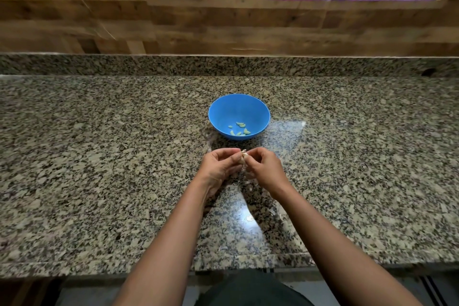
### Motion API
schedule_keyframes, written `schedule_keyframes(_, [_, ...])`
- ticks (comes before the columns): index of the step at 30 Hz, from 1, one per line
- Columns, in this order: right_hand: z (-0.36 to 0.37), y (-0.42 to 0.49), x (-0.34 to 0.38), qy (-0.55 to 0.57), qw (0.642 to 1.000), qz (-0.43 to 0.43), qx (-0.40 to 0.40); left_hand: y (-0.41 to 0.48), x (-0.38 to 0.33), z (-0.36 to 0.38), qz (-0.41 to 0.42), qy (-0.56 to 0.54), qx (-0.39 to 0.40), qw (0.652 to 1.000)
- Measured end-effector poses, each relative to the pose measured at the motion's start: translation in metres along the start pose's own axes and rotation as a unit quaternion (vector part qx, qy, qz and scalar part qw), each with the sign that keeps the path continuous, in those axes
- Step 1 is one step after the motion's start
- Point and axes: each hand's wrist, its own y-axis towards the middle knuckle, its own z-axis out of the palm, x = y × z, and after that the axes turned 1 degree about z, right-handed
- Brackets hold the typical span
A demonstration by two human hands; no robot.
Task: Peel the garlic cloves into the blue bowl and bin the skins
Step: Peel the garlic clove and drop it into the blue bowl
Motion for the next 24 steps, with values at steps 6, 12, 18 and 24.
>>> schedule_keyframes(6, [-0.016, 0.003, -0.002, -0.013, 0.999, 0.041, -0.002, 0.011, 0.017, -0.009, 0.069, 0.241, -0.078, 0.965])
schedule_keyframes(12, [-0.022, 0.002, -0.016, -0.41, 0.907, -0.084, 0.036, 0.011, 0.019, -0.006, 0.143, 0.409, -0.137, 0.891])
schedule_keyframes(18, [-0.021, 0.007, -0.025, -0.453, 0.881, -0.135, 0.033, -0.007, 0.049, 0.0, 0.22, 0.494, -0.1, 0.835])
schedule_keyframes(24, [-0.022, 0.007, -0.026, -0.48, 0.858, -0.174, 0.046, -0.003, 0.056, -0.002, 0.233, 0.514, -0.083, 0.821])
